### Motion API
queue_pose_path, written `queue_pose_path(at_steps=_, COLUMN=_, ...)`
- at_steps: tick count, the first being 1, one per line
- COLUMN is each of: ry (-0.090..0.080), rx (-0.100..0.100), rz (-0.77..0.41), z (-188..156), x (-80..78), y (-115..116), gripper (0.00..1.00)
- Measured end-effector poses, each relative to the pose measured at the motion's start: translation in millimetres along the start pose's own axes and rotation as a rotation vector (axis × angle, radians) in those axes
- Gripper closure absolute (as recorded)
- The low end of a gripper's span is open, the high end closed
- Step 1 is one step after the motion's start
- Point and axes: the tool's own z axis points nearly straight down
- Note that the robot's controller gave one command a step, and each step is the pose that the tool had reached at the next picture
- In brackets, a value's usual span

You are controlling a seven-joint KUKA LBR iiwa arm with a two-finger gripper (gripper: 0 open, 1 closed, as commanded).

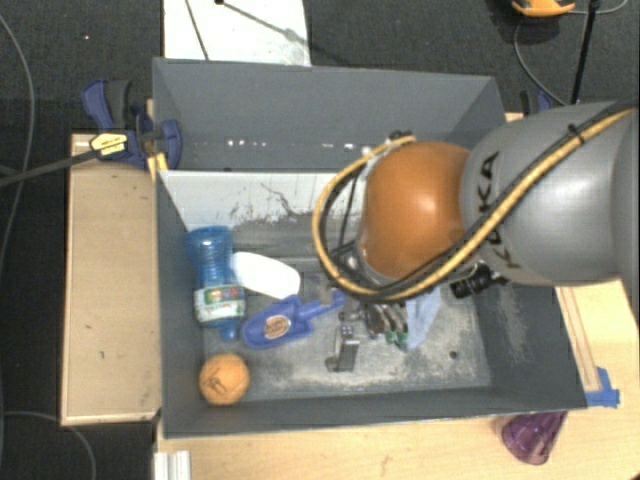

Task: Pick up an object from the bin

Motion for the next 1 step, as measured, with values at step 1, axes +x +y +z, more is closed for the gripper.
queue_pose_path(at_steps=1, ry=-0.008, rx=-0.001, rz=0.004, z=-4.1, x=-2.0, y=-0.6, gripper=0.0)
